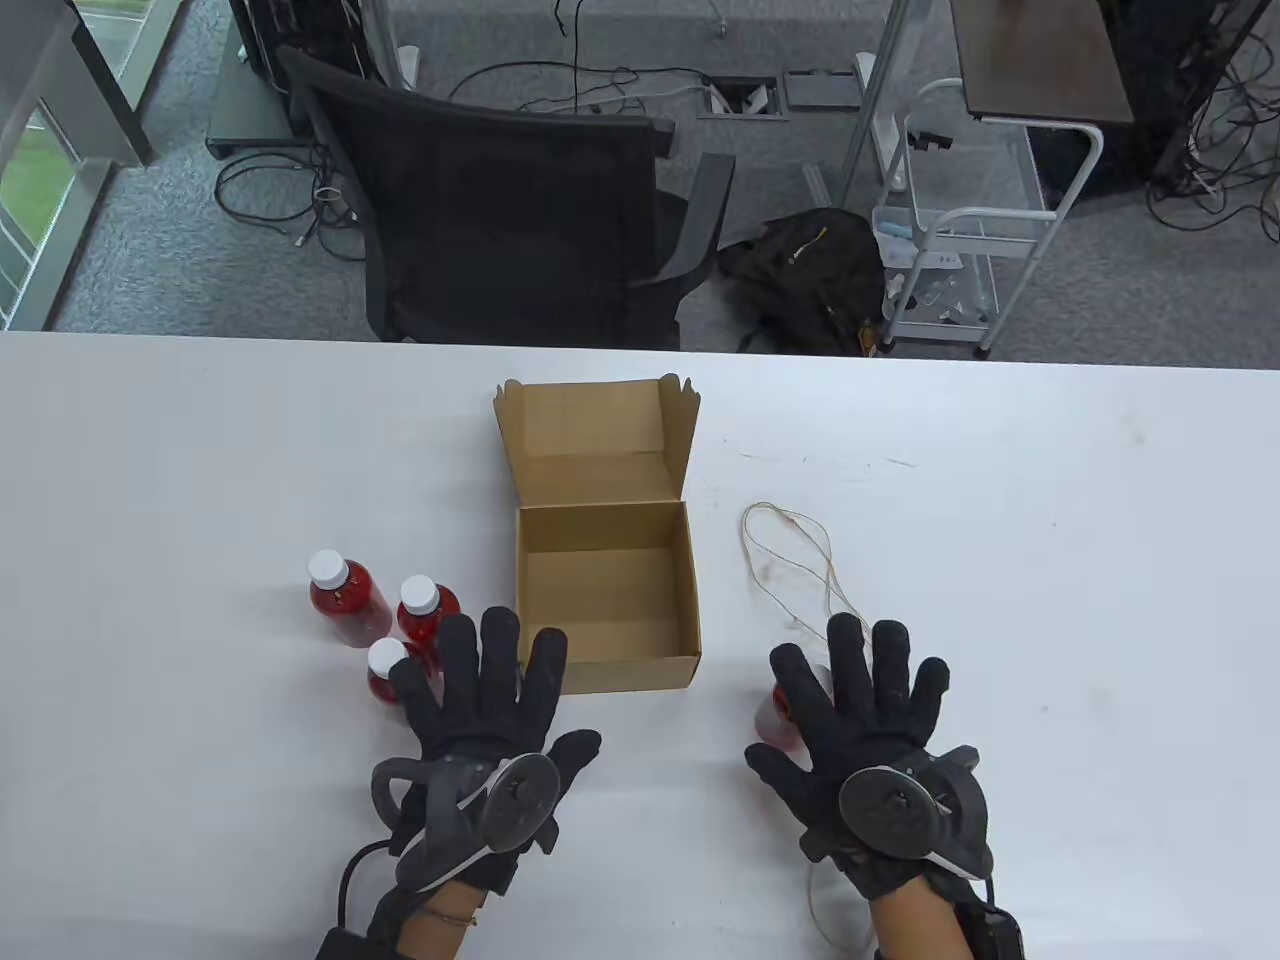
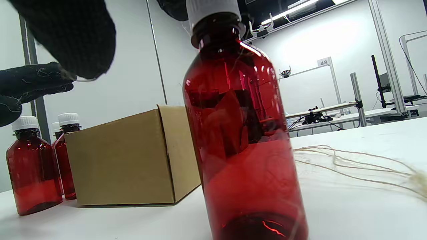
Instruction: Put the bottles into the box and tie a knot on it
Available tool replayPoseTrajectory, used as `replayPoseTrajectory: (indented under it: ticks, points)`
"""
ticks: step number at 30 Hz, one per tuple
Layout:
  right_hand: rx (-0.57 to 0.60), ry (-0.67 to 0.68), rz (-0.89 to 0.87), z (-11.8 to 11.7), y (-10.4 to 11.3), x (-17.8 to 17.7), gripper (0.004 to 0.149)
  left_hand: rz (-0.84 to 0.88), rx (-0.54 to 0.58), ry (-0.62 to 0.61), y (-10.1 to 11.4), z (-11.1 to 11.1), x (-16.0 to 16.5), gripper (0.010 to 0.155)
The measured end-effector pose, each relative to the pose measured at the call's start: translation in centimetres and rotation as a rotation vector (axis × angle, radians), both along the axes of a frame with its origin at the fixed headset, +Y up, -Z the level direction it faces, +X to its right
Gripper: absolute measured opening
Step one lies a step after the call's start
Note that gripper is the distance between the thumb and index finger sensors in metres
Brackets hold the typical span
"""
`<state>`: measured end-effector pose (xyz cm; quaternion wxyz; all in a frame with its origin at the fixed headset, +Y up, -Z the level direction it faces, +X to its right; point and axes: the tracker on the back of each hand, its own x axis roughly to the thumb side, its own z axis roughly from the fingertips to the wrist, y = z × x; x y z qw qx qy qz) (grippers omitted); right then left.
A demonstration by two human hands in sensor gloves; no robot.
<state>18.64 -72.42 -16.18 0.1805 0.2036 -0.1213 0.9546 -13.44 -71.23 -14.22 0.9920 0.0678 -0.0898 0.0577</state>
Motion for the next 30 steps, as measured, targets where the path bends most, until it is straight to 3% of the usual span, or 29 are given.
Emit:
replayPoseTrajectory:
  ticks: [20, 26, 30]
  points:
    - [-0.026, -0.006, -0.027, 0.1, 0.0, 0.1, 0.088, -0.013, -0.015, -0.003, -0.5, -0.3, -0.1, 0.100]
    - [-0.025, -0.001, -0.040, 0.1, 0.1, 0.1, 0.088, -0.050, 0.010, -0.073, -0.8, -0.5, 1.1, 0.100]
    - [-0.028, 0.004, -0.044, 0.0, 0.1, 0.1, 0.088, -0.058, -0.041, -0.128, -1.5, -1.9, 2.4, 0.101]
